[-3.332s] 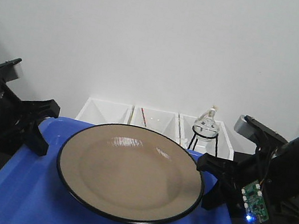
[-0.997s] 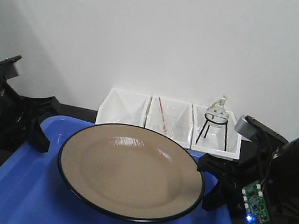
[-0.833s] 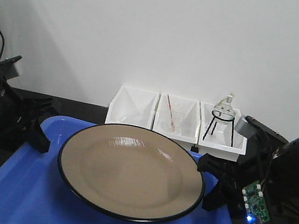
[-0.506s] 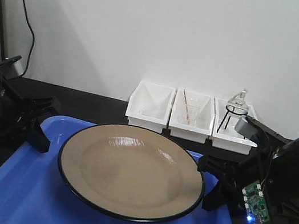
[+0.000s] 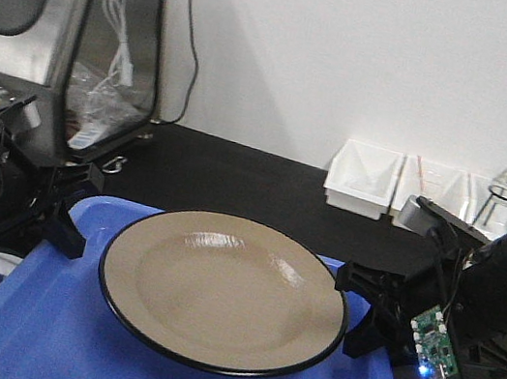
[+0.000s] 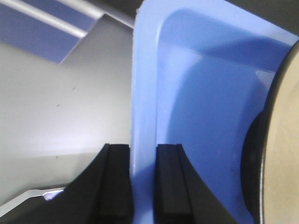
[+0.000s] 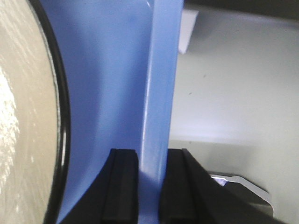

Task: Place disk in tray to left cabinet
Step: 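Hold the tray level while the base drives to the cabinet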

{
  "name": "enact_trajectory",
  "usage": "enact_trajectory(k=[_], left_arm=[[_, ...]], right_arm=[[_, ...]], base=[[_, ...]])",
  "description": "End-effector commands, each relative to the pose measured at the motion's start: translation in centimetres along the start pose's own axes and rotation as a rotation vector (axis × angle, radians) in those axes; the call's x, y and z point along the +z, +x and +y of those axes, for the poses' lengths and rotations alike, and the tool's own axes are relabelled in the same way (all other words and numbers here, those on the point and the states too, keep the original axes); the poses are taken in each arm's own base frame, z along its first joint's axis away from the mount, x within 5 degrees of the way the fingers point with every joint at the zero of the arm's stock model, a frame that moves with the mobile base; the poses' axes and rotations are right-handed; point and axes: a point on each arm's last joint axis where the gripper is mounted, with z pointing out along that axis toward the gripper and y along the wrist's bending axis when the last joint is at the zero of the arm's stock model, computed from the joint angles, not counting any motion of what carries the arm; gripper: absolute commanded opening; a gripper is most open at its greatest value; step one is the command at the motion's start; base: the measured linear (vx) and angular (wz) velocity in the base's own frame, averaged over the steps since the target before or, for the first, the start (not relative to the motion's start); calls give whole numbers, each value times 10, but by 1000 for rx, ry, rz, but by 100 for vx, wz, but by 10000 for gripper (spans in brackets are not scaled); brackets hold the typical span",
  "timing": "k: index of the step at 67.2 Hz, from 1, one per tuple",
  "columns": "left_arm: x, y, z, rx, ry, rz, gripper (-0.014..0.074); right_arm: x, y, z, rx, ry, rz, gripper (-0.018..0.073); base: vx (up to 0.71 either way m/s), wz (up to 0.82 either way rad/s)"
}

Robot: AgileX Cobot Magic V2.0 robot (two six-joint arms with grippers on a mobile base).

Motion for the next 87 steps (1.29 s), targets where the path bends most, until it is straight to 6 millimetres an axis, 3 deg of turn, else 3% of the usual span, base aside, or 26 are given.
enact_trajectory(k=[1, 87], left_arm=[[-23, 2, -31, -34, 189, -65, -1], [-23, 2, -31, -34, 189, -65, -1]], right_arm=[[-28, -3, 24, 22, -166, -120, -4], [-28, -2, 24, 21, -164, -111, -3]], base=[[-23, 55], [-14, 61]])
